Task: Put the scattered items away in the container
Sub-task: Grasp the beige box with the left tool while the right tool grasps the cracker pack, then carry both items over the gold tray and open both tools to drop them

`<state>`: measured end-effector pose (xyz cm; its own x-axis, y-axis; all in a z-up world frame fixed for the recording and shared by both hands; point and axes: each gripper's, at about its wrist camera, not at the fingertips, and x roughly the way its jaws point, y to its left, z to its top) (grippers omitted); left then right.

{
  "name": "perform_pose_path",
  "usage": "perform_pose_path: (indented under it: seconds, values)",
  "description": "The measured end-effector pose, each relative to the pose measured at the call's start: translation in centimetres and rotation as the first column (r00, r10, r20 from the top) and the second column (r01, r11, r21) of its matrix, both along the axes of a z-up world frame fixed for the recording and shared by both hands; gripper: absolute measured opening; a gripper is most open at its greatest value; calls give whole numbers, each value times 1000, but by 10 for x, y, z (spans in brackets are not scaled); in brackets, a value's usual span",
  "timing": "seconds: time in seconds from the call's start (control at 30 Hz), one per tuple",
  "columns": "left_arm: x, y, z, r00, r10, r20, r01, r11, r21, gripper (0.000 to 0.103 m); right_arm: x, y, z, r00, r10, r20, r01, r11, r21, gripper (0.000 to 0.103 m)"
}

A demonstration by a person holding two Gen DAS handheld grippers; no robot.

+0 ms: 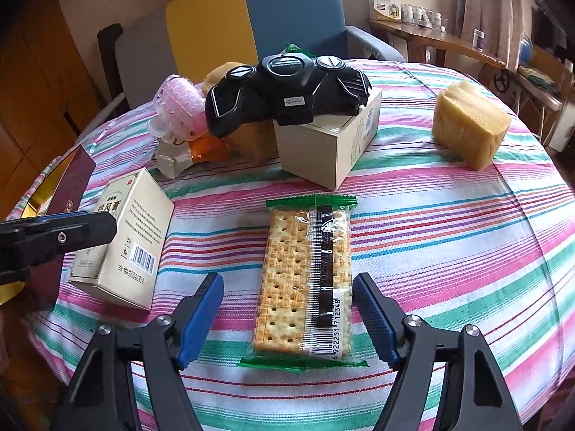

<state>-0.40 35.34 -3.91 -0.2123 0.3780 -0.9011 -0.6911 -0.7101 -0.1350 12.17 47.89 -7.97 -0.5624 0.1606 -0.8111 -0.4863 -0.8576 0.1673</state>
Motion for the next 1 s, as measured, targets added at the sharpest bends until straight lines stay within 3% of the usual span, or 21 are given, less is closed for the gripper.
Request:
perform_pose_path:
  seconds: [0.13, 0.33, 0.47, 0.5, 0.7, 1.0]
  values:
    - [2, 6, -11, 1000, -10, 15, 10, 999, -38, 61, -1, -2, -1, 1000, 0, 4, 0, 1000, 7, 77]
    - [0, -9, -24, 999, -8, 53, 8, 1000, -9, 60, -2, -8, -3, 1000, 13, 13, -13, 999, 47, 77]
    - [4, -23, -34, 999, -26, 44, 26, 1000, -11, 52, 1, -12, -2, 1000, 8, 26, -10, 995, 98, 53]
    - [6, -27, -34, 999, -35, 34, 35, 999, -6, 52, 2, -11, -2, 1000, 3, 22, -5, 995, 96, 51]
    - [17, -59, -33, 998, -53, 20, 52, 997, 57, 52, 10, -24, 0, 1000, 15, 19, -17, 996, 84, 50]
    - [26, -109, -22, 999, -42, 11, 40, 982, 186, 52, 12, -74, 1, 989, 149, 11, -149, 989, 16, 49]
